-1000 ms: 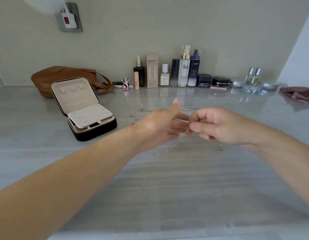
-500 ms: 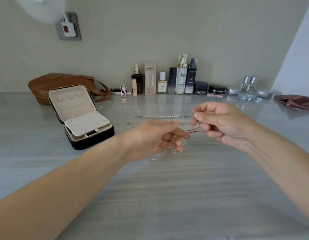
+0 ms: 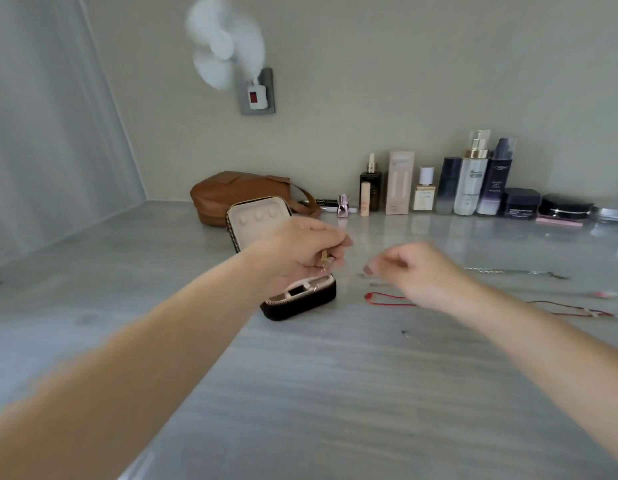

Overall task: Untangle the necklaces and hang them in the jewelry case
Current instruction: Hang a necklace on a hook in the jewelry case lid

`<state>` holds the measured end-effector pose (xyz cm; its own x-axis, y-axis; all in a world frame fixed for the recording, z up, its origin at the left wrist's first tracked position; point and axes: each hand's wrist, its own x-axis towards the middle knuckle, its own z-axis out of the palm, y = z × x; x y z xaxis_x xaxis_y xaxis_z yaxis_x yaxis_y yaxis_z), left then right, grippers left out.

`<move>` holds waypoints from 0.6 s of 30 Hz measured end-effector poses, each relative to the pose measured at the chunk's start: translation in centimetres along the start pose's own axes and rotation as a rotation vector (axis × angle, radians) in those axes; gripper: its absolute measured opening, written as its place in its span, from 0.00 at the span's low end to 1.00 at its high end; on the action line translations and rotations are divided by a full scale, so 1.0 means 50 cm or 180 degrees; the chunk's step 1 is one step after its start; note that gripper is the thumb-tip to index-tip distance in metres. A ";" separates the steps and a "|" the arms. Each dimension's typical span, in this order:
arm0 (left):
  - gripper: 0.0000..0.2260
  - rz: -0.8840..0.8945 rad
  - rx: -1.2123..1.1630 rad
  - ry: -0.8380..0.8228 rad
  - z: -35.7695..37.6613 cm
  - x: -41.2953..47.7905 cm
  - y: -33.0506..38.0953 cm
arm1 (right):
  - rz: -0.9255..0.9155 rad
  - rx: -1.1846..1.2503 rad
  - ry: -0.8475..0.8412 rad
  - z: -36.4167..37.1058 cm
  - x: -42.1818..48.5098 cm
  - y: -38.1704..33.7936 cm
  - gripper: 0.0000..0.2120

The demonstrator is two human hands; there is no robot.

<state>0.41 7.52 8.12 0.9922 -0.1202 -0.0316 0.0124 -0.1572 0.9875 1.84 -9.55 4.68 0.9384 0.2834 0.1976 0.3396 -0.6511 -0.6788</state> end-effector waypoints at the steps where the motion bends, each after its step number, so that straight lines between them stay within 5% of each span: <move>1: 0.11 0.0009 -0.0046 0.0114 -0.020 0.005 0.004 | -0.0378 -0.0330 -0.0171 0.027 0.009 -0.017 0.12; 5: 0.10 0.0005 -0.0124 0.0372 -0.077 0.018 0.017 | -0.1069 -0.1418 -0.0954 0.100 0.022 -0.058 0.26; 18: 0.08 0.0025 0.0034 0.0284 -0.114 -0.033 -0.010 | -0.1310 -0.1858 -0.0833 0.093 -0.064 -0.076 0.23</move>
<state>-0.53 13.37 8.53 0.9994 -0.0338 -0.0094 0.0036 -0.1672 0.9859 -2.74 -4.73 3.33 0.7077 0.6944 0.1304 0.7058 -0.7029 -0.0878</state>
